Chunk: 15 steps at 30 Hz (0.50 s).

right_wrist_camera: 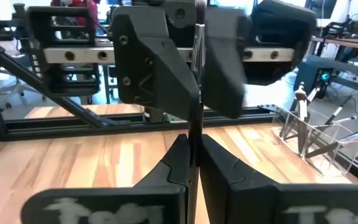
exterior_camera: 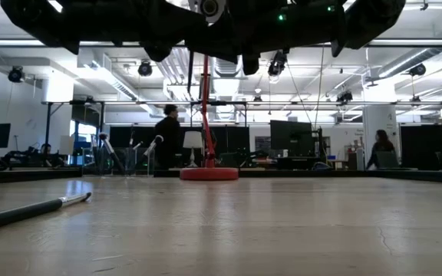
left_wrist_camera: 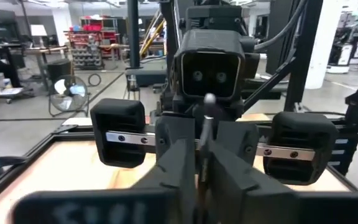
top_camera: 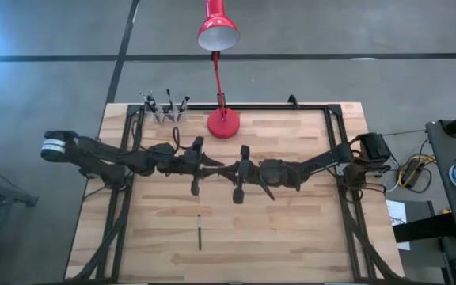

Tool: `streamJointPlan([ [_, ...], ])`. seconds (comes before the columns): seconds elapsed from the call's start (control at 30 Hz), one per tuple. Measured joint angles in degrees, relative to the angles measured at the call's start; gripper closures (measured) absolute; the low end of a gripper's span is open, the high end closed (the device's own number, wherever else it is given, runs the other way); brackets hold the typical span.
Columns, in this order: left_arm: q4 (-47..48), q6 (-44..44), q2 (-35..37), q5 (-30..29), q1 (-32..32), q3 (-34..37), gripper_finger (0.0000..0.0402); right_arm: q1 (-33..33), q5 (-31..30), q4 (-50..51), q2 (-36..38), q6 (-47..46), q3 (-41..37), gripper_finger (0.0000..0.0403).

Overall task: Pick & Place Makeup Supplies
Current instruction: Put the makeup brush into the transparent organizer

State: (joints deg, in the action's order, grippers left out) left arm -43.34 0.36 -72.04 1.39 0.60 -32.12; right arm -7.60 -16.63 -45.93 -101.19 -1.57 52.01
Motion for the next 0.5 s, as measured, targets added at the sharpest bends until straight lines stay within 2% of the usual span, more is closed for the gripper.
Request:
streamJointPlan([
  [0.1, 1.6, 0.6, 1.2, -1.0, 0.0, 0.0, 0.0387, 0.1, -0.1, 0.1, 0.0, -1.0, 0.0, 0.0382],
  [0.23, 4.4, 0.9, 3.5, -4.5, 0.0, 0.0, 0.0390, 0.1, -0.4, 0.2, 0.0, -1.1, 0.0, 0.0341],
  [0.4, 9.8, 2.8, 8.6, -16.1, -2.3, -0.1, 0.0390, -0.2, -0.8, 4.0, 0.8, -1.1, -0.1, 0.0286],
  [0.5, 15.0, 2.7, 11.7, -21.3, -5.7, -0.1, 0.0390, -0.2, -3.4, 7.0, 1.5, -1.2, -0.1, 0.0273],
])
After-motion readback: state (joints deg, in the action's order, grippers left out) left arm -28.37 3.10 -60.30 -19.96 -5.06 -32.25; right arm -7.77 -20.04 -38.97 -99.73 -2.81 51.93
